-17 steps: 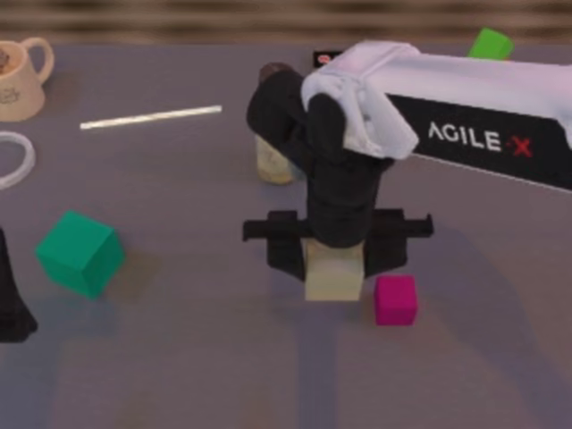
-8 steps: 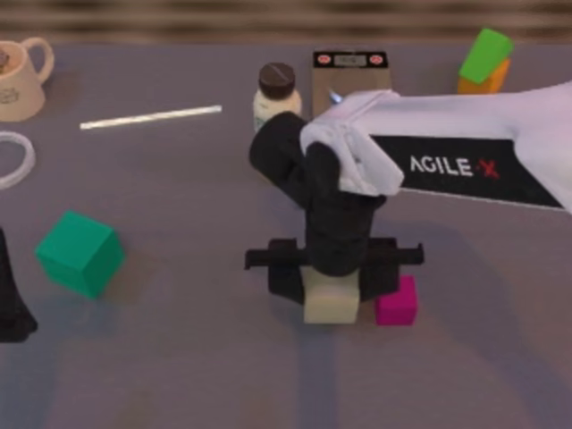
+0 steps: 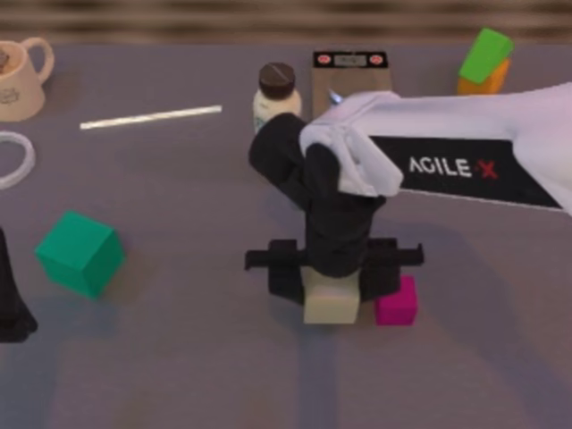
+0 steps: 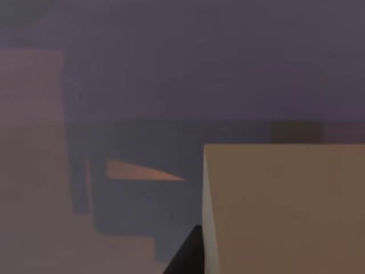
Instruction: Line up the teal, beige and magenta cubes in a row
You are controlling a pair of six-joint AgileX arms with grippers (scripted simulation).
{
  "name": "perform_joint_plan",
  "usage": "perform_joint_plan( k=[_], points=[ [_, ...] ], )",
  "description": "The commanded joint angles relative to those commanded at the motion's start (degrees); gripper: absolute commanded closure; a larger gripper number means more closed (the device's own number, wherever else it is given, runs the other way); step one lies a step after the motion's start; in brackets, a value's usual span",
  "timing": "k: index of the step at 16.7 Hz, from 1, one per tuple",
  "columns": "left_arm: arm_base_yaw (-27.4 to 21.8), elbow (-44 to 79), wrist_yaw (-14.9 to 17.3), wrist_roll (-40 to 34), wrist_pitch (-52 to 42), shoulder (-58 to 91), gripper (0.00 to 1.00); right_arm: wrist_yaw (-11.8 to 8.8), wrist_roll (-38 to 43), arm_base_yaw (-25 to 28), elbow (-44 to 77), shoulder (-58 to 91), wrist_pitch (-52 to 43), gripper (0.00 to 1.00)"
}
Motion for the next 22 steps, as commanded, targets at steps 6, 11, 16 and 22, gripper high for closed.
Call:
perform_joint_plan(
  k=[6, 11, 16, 22],
  points=[
    [0.0, 0.0, 0.0, 0.0, 0.0, 0.0, 0.0, 0.0, 0.0, 0.0, 0.0, 0.0, 0.0, 0.0],
    [0.0, 0.0, 0.0, 0.0, 0.0, 0.0, 0.0, 0.0, 0.0, 0.0, 0.0, 0.0, 0.0, 0.0],
    [0.0, 0.0, 0.0, 0.0, 0.0, 0.0, 0.0, 0.04, 0.06, -0.04, 0.71, -0.28, -0.98, 0.0],
    [0.0, 0.0, 0.0, 0.0, 0.0, 0.0, 0.0, -0.04, -0.05, 0.46, 7.6, -3.65, -11.56, 0.0]
  ],
)
